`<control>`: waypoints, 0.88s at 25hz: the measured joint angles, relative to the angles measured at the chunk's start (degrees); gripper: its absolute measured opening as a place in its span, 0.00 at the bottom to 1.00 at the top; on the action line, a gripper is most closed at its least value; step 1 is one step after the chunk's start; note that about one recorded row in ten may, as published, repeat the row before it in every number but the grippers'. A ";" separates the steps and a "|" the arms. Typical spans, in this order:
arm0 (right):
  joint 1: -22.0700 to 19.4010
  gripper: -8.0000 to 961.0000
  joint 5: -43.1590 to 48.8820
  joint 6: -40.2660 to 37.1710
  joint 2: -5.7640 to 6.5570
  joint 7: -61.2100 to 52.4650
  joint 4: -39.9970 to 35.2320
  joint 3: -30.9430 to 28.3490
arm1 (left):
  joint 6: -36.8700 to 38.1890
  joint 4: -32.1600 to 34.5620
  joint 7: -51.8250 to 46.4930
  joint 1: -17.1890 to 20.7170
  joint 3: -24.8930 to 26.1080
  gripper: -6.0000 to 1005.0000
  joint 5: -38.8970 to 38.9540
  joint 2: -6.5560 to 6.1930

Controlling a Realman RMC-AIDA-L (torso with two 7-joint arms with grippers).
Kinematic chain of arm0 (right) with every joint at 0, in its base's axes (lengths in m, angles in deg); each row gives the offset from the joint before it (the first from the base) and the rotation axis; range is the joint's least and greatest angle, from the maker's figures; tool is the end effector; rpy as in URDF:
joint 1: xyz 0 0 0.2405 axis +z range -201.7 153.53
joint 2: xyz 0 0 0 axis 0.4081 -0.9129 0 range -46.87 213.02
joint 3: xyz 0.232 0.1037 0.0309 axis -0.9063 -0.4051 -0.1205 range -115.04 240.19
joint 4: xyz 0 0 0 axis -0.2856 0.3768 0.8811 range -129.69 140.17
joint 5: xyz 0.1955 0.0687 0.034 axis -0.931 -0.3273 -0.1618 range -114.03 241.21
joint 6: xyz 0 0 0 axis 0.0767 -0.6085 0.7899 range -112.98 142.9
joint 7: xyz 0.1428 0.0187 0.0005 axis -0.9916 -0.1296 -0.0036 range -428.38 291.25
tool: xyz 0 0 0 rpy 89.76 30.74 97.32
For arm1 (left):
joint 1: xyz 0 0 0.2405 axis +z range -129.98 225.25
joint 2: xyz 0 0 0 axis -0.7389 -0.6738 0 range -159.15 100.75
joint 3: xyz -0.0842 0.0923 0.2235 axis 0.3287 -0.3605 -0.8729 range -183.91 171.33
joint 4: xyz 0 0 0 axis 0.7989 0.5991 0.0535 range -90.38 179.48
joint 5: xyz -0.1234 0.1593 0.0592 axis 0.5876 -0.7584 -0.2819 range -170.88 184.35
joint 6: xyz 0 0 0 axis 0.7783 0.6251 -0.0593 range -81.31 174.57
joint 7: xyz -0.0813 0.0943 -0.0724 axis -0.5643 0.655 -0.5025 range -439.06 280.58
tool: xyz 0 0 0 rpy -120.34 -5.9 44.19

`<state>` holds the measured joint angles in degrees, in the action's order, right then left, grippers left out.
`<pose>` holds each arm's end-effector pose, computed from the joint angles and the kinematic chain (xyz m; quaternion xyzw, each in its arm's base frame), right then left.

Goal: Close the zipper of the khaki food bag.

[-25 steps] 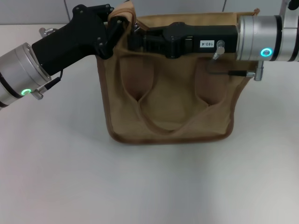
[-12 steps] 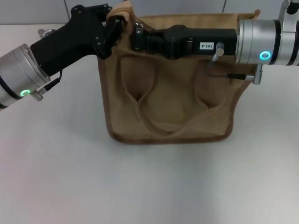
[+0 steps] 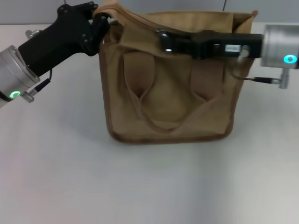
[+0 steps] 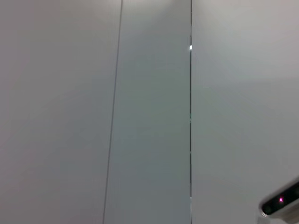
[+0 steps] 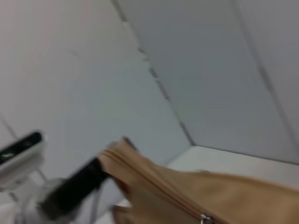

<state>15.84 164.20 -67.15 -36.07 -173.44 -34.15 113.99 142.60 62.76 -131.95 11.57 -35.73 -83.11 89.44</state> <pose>0.1707 0.3849 -0.0061 -0.8965 0.3118 0.3077 0.0655 -0.2152 0.3484 0.0141 -0.8336 -0.0855 -0.4878 0.2447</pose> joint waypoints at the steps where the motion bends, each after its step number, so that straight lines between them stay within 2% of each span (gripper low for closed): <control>1: -1.17 0.03 0.76 0.16 0.05 -1.19 -1.62 -0.13 | 0.00 0.08 0.00 0.23 0.00 0.05 0.32 -0.02; 2: -3.49 0.03 2.91 0.27 0.06 -3.72 -5.37 -0.48 | 0.01 0.19 -0.01 0.81 0.00 0.05 0.97 -0.04; 3: -3.49 0.03 2.91 0.27 0.06 -3.72 -5.37 -0.48 | 0.01 0.19 -0.01 0.81 0.00 0.05 0.97 -0.04; 5: -6.36 0.03 4.69 0.28 0.12 -5.88 -9.60 -1.24 | -0.01 0.27 0.07 1.26 0.00 0.06 1.12 -0.11; 8: -8.61 0.03 4.85 -1.00 0.68 -6.65 -11.38 -3.43 | -0.45 0.32 0.32 1.48 0.00 0.06 1.30 -0.24; 16: -9.54 0.04 4.54 -2.93 0.62 -6.47 -11.24 -5.35 | -0.81 0.34 0.42 1.48 0.00 0.06 1.31 -0.26; 21: -10.20 0.05 4.27 -9.95 0.71 -3.30 -10.27 -11.94 | -1.25 0.35 0.26 1.50 0.01 0.06 1.40 -0.28; 22: -10.46 0.09 4.11 -11.69 0.71 -2.07 -10.01 -13.36 | -1.36 0.35 0.26 1.53 0.01 0.07 1.41 -0.27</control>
<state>5.39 168.31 -78.84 -35.36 -175.51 -44.16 100.64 141.23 63.11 -131.69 13.09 -35.72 -81.71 89.16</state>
